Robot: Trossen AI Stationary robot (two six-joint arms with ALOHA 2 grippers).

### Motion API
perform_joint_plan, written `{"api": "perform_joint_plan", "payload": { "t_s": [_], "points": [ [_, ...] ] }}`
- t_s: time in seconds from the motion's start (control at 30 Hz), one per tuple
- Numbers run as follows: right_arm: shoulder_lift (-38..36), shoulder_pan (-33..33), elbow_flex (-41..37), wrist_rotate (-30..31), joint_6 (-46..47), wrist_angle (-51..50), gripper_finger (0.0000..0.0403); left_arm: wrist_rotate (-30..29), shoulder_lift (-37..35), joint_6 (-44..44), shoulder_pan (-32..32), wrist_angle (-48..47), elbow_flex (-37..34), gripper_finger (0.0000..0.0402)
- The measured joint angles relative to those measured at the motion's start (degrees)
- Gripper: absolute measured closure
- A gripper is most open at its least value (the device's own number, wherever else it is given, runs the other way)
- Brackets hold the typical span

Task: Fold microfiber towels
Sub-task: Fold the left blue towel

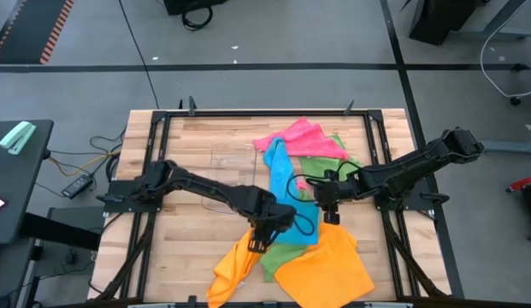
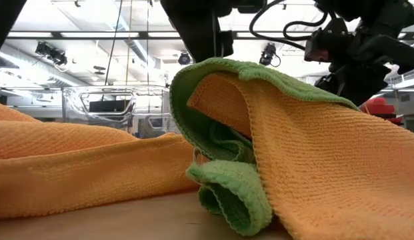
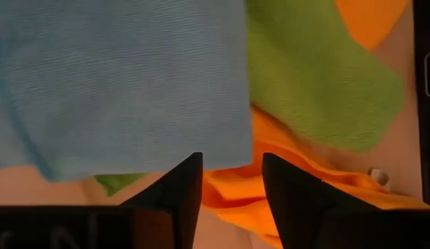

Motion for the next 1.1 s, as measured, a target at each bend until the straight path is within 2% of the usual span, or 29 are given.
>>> {"api": "perform_joint_plan", "payload": {
  "t_s": [0.1, 0.33, 0.5, 0.7, 0.83, 0.93, 1.1],
  "points": [
    [0.00, 0.21, 0.00, -0.95, 1.41, 0.19, 0.0235, -1.58, 0.00, -1.87, -1.52, 1.31, 0.00, 0.0229],
    [-1.64, 2.54, 0.02, -0.52, 5.27, 0.70, 0.0233, -11.95, 0.04, -7.41, -5.83, 5.44, 0.00, 0.0187],
    [-2.91, 7.88, 0.00, 2.21, 5.46, 5.79, 0.0233, -13.50, 0.70, -8.77, -7.95, 7.11, -0.08, 0.0168],
    [-1.00, 12.33, 0.07, 3.99, 7.33, 11.85, 0.0233, -15.92, 1.45, -9.04, -8.59, 10.56, -0.07, 0.0176],
    [-0.77, 12.65, 0.07, 4.05, 12.80, 11.77, 0.0233, -16.52, 1.86, -9.64, -8.43, 13.16, -0.11, 0.0189],
    [-1.76, 12.65, 0.24, 3.08, 18.19, 11.27, 0.0233, -16.65, 2.19, -12.38, -8.21, 19.00, -0.01, 0.0197],
    [-3.07, 13.65, 6.29, 2.25, 23.81, -1.59, 0.0233, -16.75, 2.68, -17.86, -8.19, 33.02, 0.00, 0.0206]
  ]
}}
